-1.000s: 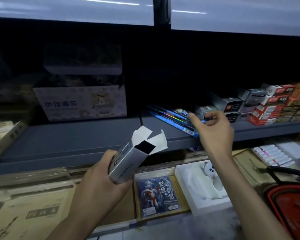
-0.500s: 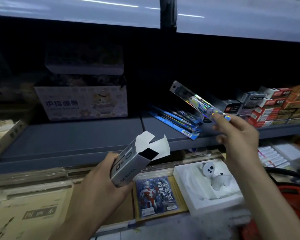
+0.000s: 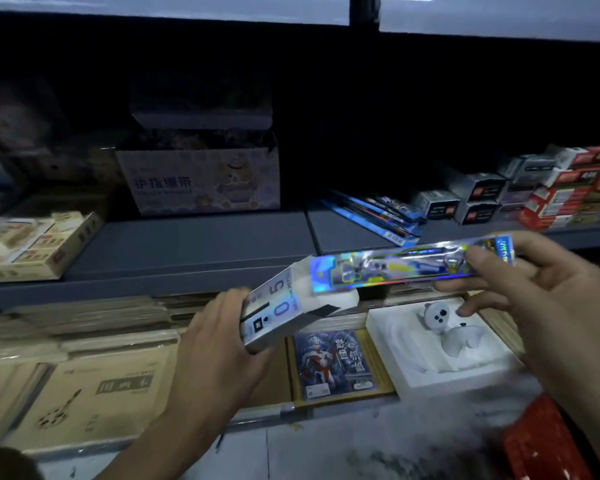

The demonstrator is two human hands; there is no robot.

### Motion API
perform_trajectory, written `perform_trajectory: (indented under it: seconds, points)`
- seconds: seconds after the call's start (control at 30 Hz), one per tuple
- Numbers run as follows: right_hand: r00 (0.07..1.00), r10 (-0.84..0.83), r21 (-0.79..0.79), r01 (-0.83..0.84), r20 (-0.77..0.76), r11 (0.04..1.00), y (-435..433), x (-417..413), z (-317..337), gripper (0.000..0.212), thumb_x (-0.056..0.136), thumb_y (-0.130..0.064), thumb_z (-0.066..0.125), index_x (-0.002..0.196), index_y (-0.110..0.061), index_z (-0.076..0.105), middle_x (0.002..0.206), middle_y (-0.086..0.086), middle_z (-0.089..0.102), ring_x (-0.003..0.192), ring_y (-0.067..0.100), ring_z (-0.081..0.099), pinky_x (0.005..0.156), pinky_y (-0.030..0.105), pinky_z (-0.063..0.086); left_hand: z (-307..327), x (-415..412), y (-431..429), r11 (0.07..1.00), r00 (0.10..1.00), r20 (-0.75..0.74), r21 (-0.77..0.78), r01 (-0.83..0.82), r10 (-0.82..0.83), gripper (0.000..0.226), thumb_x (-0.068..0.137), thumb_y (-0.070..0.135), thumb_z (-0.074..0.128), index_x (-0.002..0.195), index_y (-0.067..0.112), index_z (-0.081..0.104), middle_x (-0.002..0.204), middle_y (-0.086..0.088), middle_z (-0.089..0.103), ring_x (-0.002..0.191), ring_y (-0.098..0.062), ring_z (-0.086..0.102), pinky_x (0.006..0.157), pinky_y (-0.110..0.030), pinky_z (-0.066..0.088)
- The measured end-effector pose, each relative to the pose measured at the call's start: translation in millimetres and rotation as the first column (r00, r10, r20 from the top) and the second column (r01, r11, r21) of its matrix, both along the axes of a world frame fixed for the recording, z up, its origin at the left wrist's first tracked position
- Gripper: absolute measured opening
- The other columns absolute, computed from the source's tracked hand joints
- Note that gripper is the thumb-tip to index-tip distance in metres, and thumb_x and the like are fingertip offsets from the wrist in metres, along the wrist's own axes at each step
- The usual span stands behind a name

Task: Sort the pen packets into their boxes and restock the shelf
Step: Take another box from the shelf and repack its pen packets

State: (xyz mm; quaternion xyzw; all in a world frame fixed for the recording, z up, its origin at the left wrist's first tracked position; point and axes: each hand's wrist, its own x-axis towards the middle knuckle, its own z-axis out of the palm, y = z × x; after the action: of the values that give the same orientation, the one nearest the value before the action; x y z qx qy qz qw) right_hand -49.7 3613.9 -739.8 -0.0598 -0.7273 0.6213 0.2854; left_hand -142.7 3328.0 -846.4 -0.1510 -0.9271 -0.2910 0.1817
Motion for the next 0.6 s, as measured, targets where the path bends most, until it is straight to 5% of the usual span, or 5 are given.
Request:
perform_trajectory:
  seconds: [0.27,0.37,0.6]
  points:
    - [1.0,0.013,0.154,-0.016,0.02,0.988,-9,2,2,0.002,0.094,-0.006,0.069,0.092,-0.007,0.07,0.08,0.013,0.078,0.07,0.029,0.078,0.052,0.038,0.058,-10,-7,0,0.996,0.999,-0.034,-0.084,0.013,-0.016,0.05,0.068,0.035,0.083,0.105,0.036,0.05,0.088,0.018,0.046,0.076,-0.013,0.047,0.063,-0.03,0.037]
    - [0.999,0.037,0.252,-0.034,-0.007,0.967,-13,1,2,0.006,0.093,-0.006,0.069,0.093,-0.012,0.07,0.081,0.008,0.077,0.067,0.018,0.076,0.053,0.035,0.057,-11,-6,1,0.993,0.996,0.048,-0.089,0.075,-0.071,0.044,0.071,0.046,0.072,0.106,0.044,0.046,0.091,0.02,0.052,0.079,-0.014,0.056,0.06,-0.033,0.046]
    - [1.0,0.018,0.498,-0.018,0.005,0.867,-30,-7,-8,0.008,0.082,-0.031,0.079,0.083,-0.027,0.073,0.08,-0.006,0.07,0.067,0.017,0.065,0.058,0.032,0.053,-14,13,4,0.94,0.88,0.334,0.085,0.33,-0.339,0.05,0.063,0.045,0.071,0.101,0.059,0.043,0.089,0.031,0.06,0.084,0.007,0.059,0.058,-0.012,0.04]
